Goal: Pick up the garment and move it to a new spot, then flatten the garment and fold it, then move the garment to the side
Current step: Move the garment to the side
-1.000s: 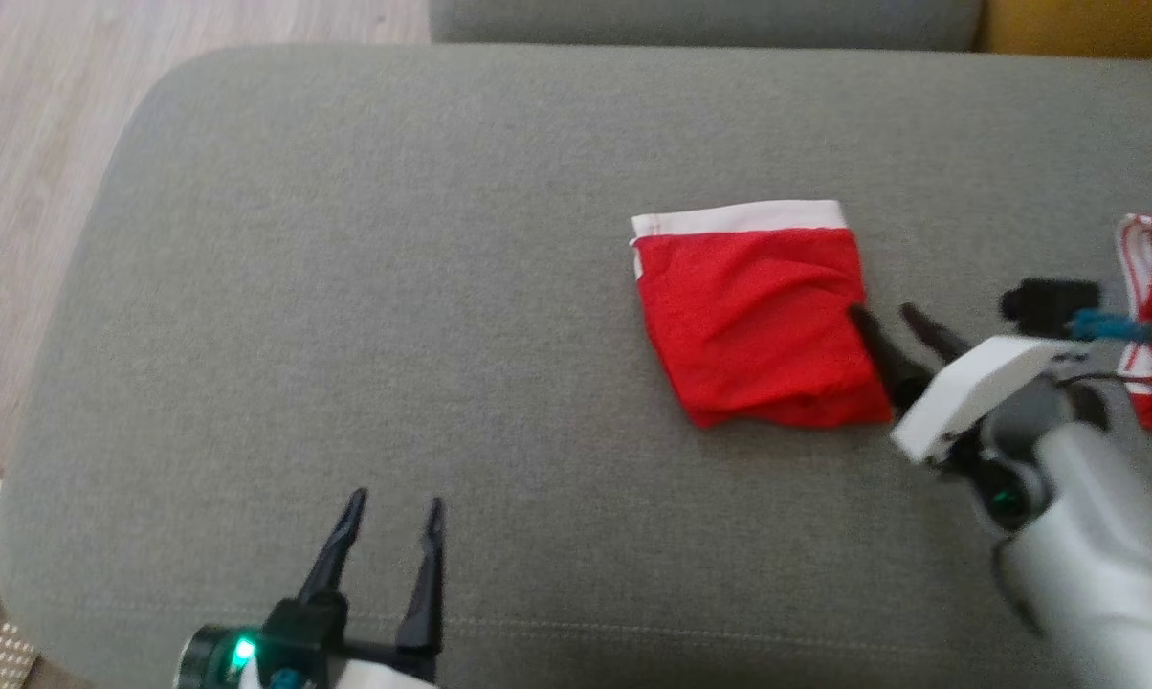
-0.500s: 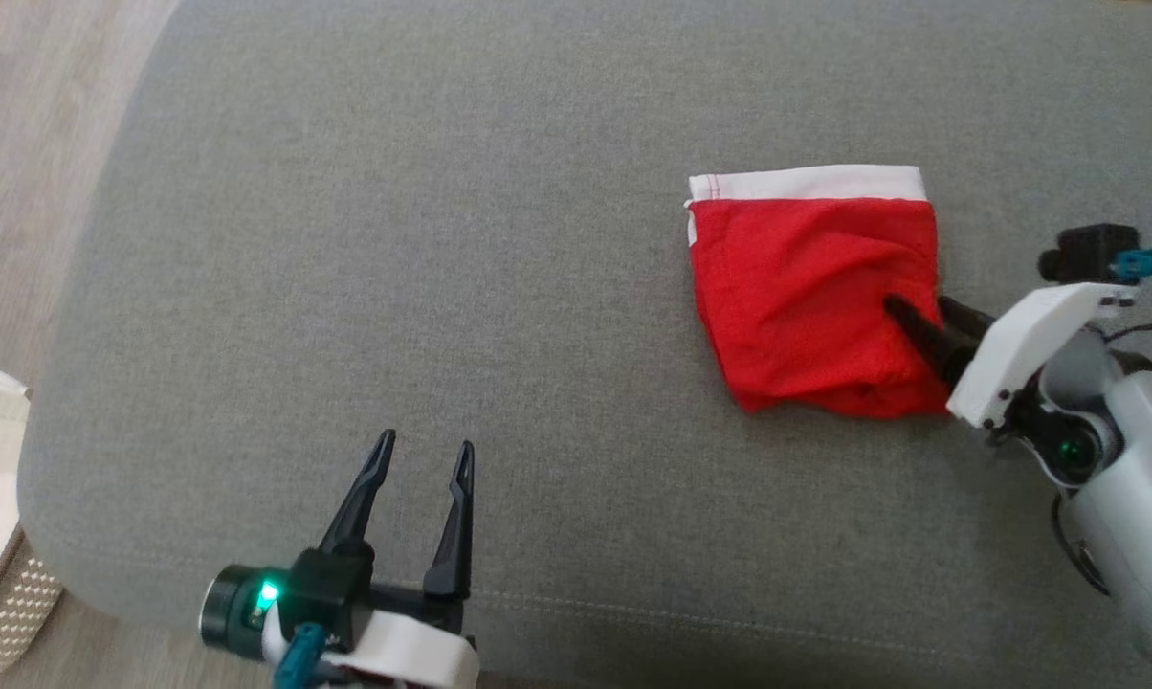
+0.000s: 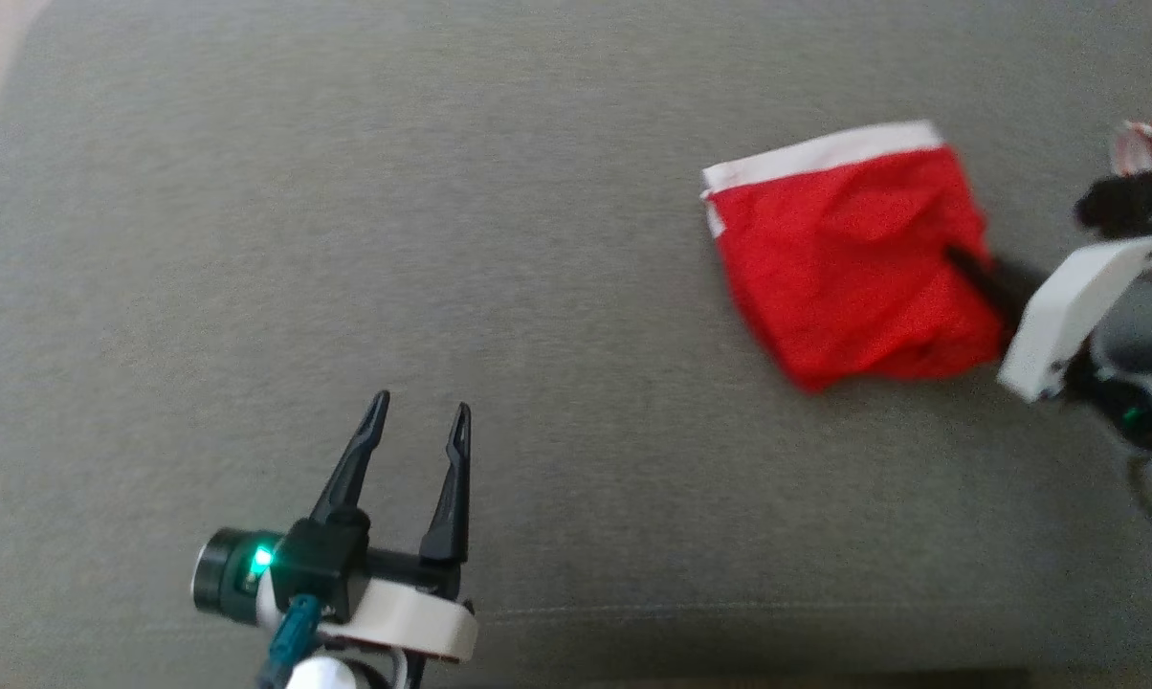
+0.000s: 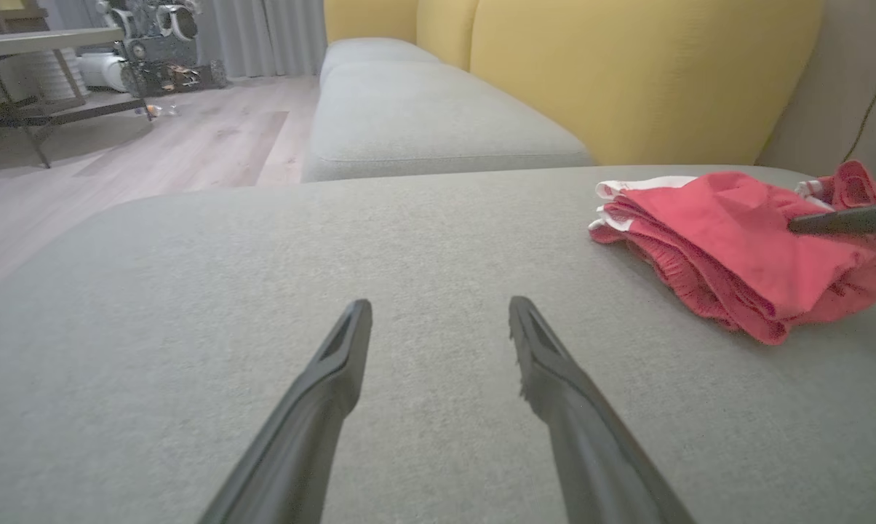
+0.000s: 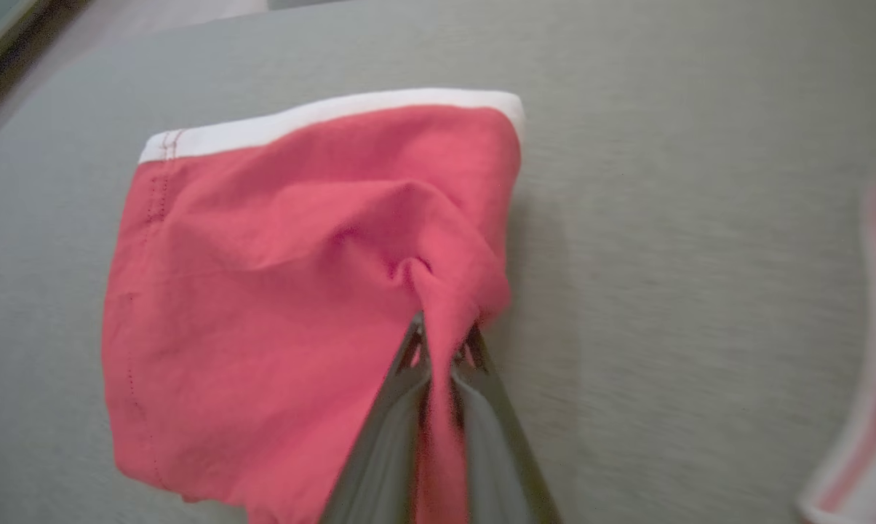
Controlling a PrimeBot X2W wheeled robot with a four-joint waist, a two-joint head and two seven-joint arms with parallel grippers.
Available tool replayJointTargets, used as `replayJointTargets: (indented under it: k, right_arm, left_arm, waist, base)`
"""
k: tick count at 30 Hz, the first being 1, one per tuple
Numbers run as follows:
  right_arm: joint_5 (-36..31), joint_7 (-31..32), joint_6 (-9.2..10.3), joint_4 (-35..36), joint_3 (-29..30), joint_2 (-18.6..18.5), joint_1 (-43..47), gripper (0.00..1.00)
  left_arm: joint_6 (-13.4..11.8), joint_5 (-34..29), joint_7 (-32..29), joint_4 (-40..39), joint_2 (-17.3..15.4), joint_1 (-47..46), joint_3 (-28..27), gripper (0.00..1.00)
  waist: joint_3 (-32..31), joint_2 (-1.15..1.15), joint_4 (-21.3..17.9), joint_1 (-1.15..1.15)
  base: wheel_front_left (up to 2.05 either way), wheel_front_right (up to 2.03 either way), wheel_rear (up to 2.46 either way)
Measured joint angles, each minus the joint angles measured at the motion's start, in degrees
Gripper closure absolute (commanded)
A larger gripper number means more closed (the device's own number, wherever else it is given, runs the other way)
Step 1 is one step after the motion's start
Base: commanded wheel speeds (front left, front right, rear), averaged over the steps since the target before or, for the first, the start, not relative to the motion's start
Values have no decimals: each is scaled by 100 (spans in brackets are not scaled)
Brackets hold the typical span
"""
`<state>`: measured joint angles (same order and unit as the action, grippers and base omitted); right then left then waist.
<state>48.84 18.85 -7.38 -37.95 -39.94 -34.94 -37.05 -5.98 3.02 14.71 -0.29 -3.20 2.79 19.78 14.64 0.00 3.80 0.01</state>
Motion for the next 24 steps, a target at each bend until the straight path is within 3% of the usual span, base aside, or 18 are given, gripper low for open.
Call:
replayJointTargets:
  k: [5, 11, 24]
  right_arm:
    - [-412, 4, 0, 197, 37, -516, -335, 100]
    - [-1107, 140, 0, 313, 394, -846, -446, 100]
    - [-2752, 728, -1, 755, 1805, -1111, -235, 100]
  left_arm:
    - [52, -42, 0, -44, 1, -193, -35, 0]
    - [169, -43, 0, -91, 1, -378, -64, 0]
    - [254, -41, 0, -123, 1, -487, -155, 0]
  waist:
    - [95, 0, -461, 0]
    - [282, 0, -895, 0]
    - [468, 0, -943, 0]
  base:
    - [0, 0, 0]
    - [0, 0, 0]
    - [0, 0, 0]
